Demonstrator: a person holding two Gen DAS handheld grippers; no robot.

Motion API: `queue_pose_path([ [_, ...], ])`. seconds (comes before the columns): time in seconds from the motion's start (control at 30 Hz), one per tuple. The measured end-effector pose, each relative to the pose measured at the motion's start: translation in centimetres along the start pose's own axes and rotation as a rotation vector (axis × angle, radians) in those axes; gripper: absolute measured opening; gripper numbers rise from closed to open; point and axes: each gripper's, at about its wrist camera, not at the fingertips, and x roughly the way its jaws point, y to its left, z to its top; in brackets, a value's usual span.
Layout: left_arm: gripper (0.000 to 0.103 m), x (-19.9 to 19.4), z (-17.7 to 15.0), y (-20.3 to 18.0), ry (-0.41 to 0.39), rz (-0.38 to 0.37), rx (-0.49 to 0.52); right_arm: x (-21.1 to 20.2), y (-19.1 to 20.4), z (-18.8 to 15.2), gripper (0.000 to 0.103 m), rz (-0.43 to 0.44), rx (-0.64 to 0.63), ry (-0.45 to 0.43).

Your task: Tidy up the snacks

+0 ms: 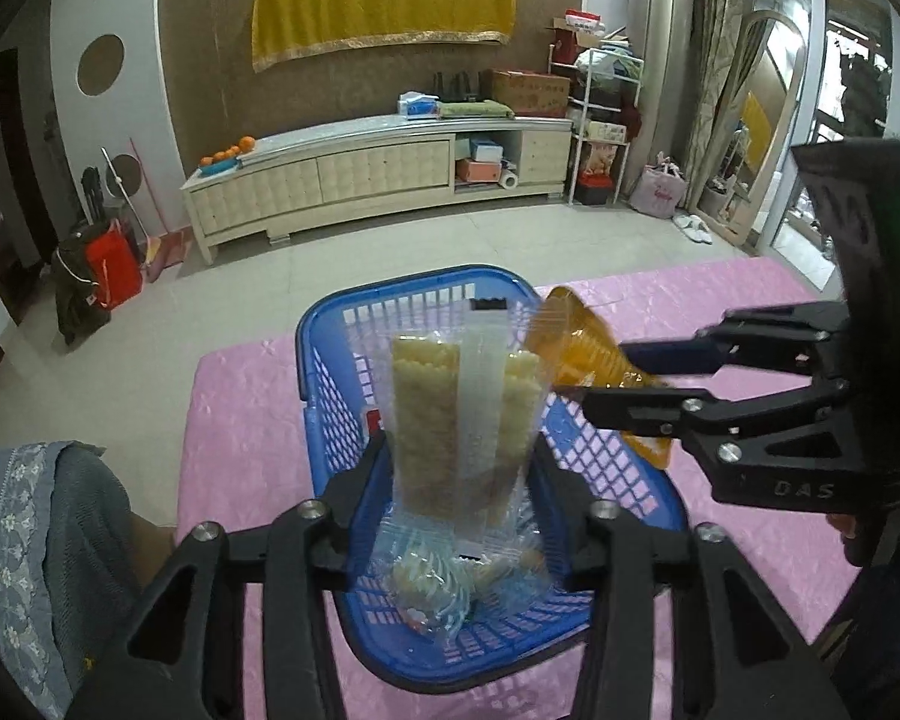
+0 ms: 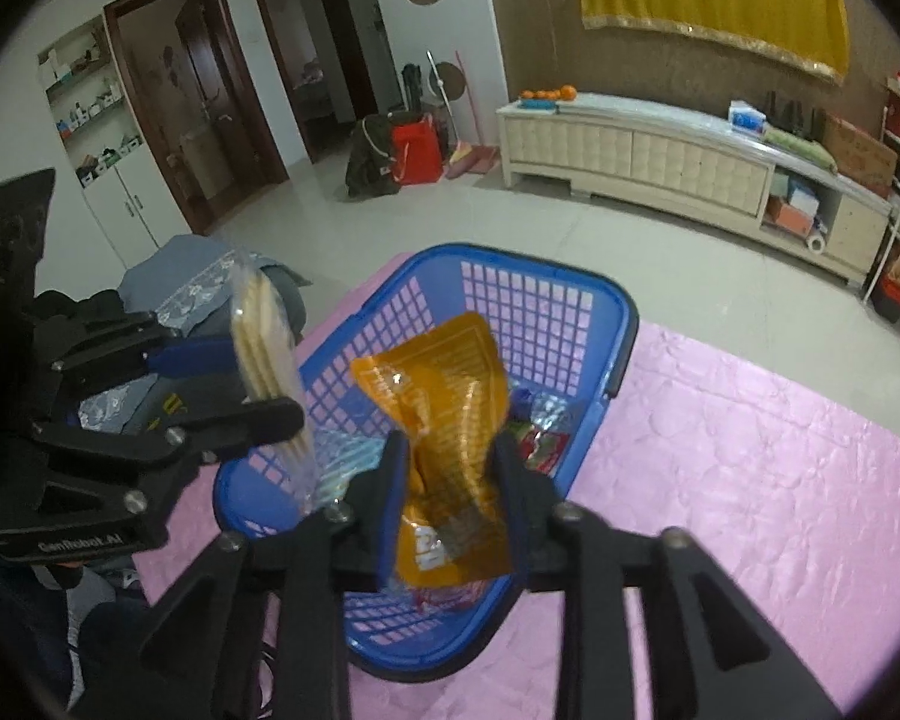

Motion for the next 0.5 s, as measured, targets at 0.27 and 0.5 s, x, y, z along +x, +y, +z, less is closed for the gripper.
queue_pose_path([
  [0.27, 0.07, -1.5, -0.9, -0.3, -0.061, 0.065, -0.01, -0.9, -1.3, -0.9, 0.081, -0.01, 0.04, -0.014],
  [0.5, 0.08, -6.2, -3.2, -4.3, -0.233, 0.157, 0.009, -5.3, -1.9, -3.2, 0.087, -0.048, 0.109, -0.098],
])
